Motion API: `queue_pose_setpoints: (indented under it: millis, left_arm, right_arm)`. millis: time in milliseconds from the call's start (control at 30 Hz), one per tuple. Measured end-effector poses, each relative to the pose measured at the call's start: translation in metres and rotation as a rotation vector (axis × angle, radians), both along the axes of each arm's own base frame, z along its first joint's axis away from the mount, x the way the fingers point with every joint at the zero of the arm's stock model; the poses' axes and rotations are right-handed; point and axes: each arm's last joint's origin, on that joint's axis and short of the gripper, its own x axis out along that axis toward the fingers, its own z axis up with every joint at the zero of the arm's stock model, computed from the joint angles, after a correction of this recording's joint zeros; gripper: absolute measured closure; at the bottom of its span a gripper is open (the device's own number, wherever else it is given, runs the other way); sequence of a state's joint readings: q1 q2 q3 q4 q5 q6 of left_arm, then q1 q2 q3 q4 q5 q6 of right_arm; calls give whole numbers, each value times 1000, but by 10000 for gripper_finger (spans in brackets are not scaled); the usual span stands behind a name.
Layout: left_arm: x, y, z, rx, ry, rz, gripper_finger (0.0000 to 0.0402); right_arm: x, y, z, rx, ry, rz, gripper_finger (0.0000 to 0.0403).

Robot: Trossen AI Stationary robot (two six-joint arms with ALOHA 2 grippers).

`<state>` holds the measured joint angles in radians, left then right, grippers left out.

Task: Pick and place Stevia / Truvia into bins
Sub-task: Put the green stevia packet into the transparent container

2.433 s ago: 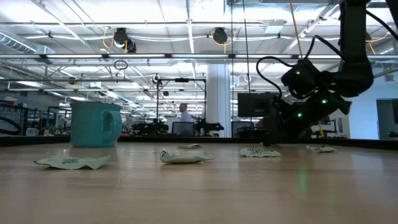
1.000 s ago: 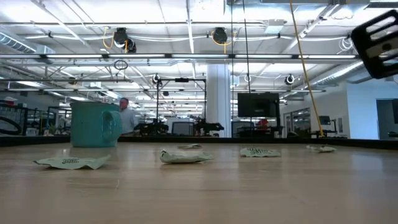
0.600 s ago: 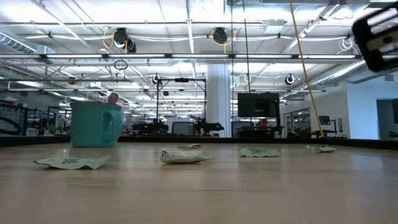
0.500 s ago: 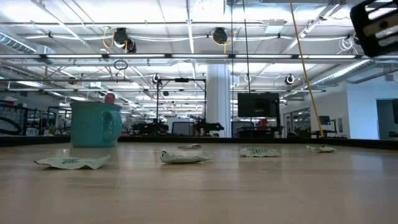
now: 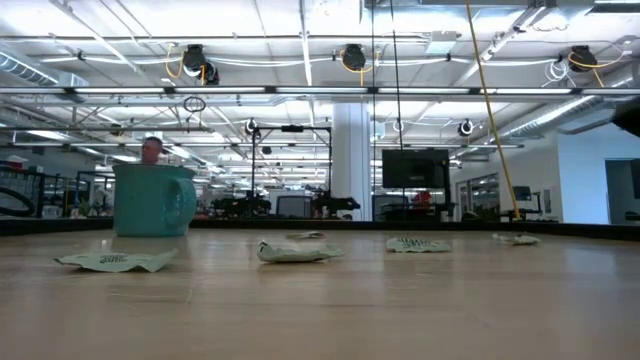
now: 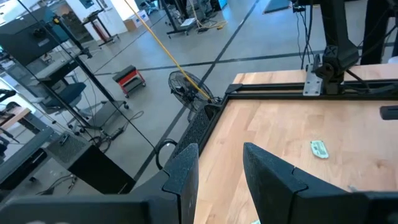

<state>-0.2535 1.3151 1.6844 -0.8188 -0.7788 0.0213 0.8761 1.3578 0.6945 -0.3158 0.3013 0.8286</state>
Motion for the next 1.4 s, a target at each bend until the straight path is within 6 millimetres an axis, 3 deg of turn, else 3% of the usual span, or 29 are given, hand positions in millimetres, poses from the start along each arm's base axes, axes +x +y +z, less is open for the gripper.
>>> queue_pose_setpoints:
  millis: [233, 467, 733, 967, 1133, 1300, 1400]
  left_arm:
    - [0, 0, 0, 17, 12, -8, 268]
    - [0, 0, 0, 44, 29, -17, 268]
    - [0, 0, 0, 43, 29, -18, 268]
    - [0, 0, 0, 42, 28, -19, 268]
    - [0, 0, 0, 41, 28, -18, 268]
    - [0, 0, 0, 43, 29, -19, 268]
    - [0, 0, 0, 52, 33, -22, 268]
  right_arm:
    - [-3, 5, -11, 78, 142, -46, 280]
    - [-2, 5, -19, 43, 154, -50, 280]
    - [-7, 3, -31, 121, 274, -110, 282]
    - [-7, 1, -32, 104, 273, -85, 336]
    - [-6, 1, -29, 111, 248, -31, 393]
    - [-1, -5, -13, 171, 183, -11, 391]
    - [3, -10, 6, 220, 107, -16, 396]
